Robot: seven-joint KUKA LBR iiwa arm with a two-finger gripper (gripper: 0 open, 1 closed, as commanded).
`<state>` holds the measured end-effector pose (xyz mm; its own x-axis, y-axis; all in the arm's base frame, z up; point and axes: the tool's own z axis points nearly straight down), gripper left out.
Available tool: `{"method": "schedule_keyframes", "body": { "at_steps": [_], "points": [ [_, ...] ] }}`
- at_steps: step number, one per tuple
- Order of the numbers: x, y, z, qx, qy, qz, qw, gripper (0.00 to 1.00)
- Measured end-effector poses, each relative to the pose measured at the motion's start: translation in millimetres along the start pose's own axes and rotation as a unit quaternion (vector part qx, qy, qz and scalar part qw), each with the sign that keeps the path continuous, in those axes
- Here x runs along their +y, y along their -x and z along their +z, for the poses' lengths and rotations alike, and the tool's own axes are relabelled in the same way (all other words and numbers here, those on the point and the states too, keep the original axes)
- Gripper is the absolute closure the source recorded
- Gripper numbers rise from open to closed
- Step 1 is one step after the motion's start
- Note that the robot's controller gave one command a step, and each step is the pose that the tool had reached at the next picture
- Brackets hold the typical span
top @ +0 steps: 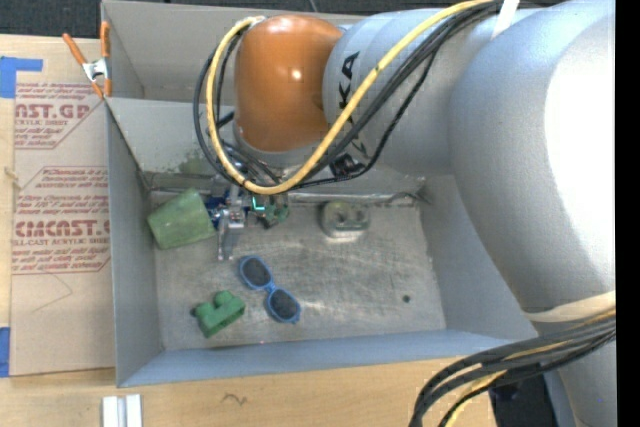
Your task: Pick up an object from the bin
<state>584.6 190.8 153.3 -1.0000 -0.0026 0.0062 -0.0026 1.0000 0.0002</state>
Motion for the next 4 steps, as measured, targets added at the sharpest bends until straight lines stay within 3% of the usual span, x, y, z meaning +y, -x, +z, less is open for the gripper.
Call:
{"method": "schedule_keyframes", "body": {
  "at_steps": [1, 2, 3, 4],
  "points": [
    [-78.9, -6.8, 68.6, -0.0073, 0.002, -0.044, 0.999, 0.0],
    [-152.8, -58.4, 40.9, -0.003, -0.001, -0.205, 0.9787, 0.0],
    [-91.1, -74.3, 61.2, -0.0024, 0.001, -0.308, 0.9514, 0.0],
    [-69.0, -93.2, 81.3, -0.0078, -0.002, -0.435, 0.9005, 0.0]
  ]
}}
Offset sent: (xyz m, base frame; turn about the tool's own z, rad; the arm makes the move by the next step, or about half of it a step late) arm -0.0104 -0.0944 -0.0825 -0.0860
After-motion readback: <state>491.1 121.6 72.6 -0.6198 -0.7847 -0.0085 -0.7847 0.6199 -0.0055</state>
